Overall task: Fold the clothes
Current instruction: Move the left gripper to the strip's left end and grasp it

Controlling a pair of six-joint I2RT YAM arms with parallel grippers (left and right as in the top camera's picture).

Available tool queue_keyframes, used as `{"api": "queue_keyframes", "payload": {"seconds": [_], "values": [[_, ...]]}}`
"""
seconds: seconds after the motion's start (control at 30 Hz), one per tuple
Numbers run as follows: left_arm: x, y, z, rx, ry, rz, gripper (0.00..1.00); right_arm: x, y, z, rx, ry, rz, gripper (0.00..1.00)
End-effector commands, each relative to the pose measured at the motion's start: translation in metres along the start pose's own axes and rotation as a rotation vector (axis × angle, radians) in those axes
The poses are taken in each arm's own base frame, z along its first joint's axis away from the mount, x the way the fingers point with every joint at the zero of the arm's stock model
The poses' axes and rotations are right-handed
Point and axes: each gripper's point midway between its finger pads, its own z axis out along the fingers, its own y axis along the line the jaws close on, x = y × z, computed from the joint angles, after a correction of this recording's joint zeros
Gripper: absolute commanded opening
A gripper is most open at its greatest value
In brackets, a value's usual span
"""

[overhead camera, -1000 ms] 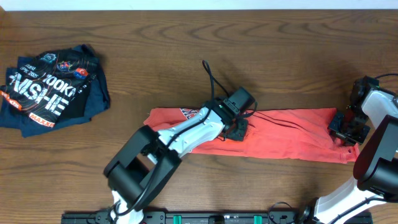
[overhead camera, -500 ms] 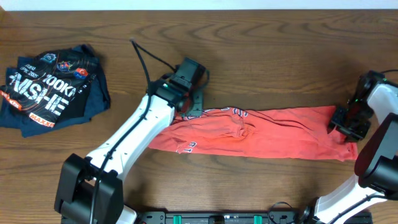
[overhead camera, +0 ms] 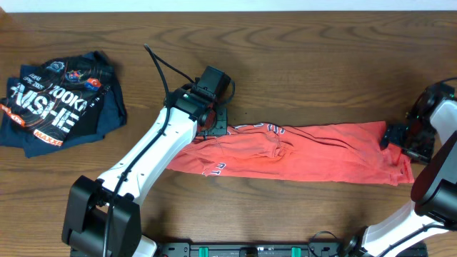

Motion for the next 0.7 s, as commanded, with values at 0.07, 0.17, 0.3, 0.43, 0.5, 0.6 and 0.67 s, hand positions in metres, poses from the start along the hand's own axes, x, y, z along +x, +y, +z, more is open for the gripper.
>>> {"api": "queue_keyframes", "payload": {"seconds": [0.07,0.17,0.3,0.43,0.5,0.6,0.67], "values": [[0.002,0.003,0.002,-0.013,0.01,0.01,0.3,0.009,0.018,0.018,-0.107,-0.011,-0.065,0.85],[0.002,0.003,0.002,-0.013,0.009,0.01,0.3,0.011,0.029,0.023,-0.165,-0.02,-0.085,0.85],[0.002,0.003,0.002,-0.013,0.009,0.01,0.3,0.016,0.048,0.022,-0.272,-0.014,-0.117,0.81],[0.002,0.003,0.002,-0.013,0.009,0.011,0.3,0.02,0.057,0.019,-0.328,-0.003,-0.132,0.69],[0.002,0.003,0.002,-0.013,0.009,0.01,0.3,0.022,0.057,0.019,-0.326,0.003,-0.132,0.56],[0.002,0.003,0.002,-0.013,0.009,0.01,0.3,0.023,0.057,0.019,-0.326,0.007,-0.131,0.4],[0.002,0.003,0.002,-0.013,0.01,0.01,0.3,0.023,0.057,0.019,-0.326,0.01,-0.13,0.26]]}}
